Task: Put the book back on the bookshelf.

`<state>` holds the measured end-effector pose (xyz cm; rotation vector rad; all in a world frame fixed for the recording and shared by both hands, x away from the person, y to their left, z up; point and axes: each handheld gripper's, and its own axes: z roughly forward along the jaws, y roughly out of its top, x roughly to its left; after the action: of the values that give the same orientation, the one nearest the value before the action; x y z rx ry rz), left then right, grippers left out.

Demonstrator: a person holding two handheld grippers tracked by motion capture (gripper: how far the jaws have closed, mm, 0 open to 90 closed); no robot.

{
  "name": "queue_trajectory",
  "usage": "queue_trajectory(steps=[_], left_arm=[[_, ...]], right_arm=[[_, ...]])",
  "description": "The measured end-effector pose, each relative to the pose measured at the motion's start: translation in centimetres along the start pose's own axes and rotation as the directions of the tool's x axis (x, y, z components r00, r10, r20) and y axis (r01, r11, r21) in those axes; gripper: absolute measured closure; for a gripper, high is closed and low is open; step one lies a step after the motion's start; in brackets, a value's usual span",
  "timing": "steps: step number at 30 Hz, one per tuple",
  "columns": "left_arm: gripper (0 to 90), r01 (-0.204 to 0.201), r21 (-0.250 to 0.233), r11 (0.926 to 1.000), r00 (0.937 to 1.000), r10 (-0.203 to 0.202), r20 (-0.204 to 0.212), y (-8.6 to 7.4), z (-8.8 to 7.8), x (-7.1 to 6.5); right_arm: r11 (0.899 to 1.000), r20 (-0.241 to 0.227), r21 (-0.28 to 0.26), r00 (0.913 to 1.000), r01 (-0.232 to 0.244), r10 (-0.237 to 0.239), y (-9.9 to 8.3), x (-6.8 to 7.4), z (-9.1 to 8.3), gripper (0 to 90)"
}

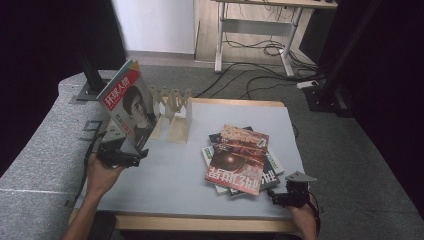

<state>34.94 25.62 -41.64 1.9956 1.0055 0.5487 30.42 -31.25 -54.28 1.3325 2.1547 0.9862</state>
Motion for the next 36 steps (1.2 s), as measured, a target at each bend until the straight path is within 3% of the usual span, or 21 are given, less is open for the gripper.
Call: queue_trajectory(steps=[5,10,13,17,19,21,23,28,30,32,36], left_arm=[[0.0,-0.041,0.013,0.9991,0.9979,0.041,0.050,-0.6,1.3,-1.6],[0.0,-0.018,0.008,0.9998,0.9912,0.017,0.131,-1.7,3.0,-2.3],[0.0,-0.064,0.034,0.9974,0.9888,0.059,0.137,-2.3,4.1,-3.0],[0.0,-0.082,0.048,0.9954,0.9835,0.073,0.166,-2.9,5.5,-3.8],[0.0,-0.086,0.070,0.9938,0.9806,0.072,0.182,-3.3,6.6,-4.2],[0.0,-0.063,0.080,0.9948,0.9768,0.045,0.209,-3.8,7.5,-4.2],[0.0,-0.052,0.096,0.9940,0.9757,0.030,0.217,-4.5,8.3,-4.1],[0.0,-0.071,0.160,0.9845,0.9748,0.035,0.220,-6.0,10.2,-4.2],[0.0,-0.077,0.203,0.9762,0.9757,0.032,0.217,-6.3,10.7,-4.2],[0.0,-0.073,0.184,0.9802,0.9768,0.033,0.212,-6.2,10.5,-4.2],[0.3,-0.073,0.205,0.9761,0.9797,0.032,0.198,-6.3,10.7,-4.4]], right_arm=[[1.000,0.000,0.000,1.0000,0.000,0.000,0.0,0.0,0.0,0.0],[1.000,0.000,-0.001,1.0000,0.001,-0.001,0.0,0.0,0.0,0.0],[1.000,0.000,-0.001,1.0000,0.000,0.000,0.0,0.0,0.0,0.0],[1.000,0.000,-0.001,1.0000,0.001,-0.001,0.0,0.0,0.0,0.0],[1.000,0.001,-0.002,1.0000,0.003,-0.003,0.0,0.0,0.0,0.0],[1.000,0.001,-0.002,1.0000,0.003,-0.003,0.0,0.0,0.0,0.0],[1.000,0.001,-0.002,1.0000,0.004,-0.004,0.0,0.0,0.0,0.0],[1.000,0.002,-0.002,1.0000,0.004,-0.004,0.0,0.0,0.0,0.0],[1.000,0.002,-0.002,1.0000,0.004,-0.004,0.0,0.0,0.0,0.0],[1.000,0.002,-0.002,1.0000,0.004,-0.004,0.0,0.0,0.0,0.0],[1.000,0.004,-0.001,1.0000,0.004,-0.004,0.0,0.0,0.0,0.0]])
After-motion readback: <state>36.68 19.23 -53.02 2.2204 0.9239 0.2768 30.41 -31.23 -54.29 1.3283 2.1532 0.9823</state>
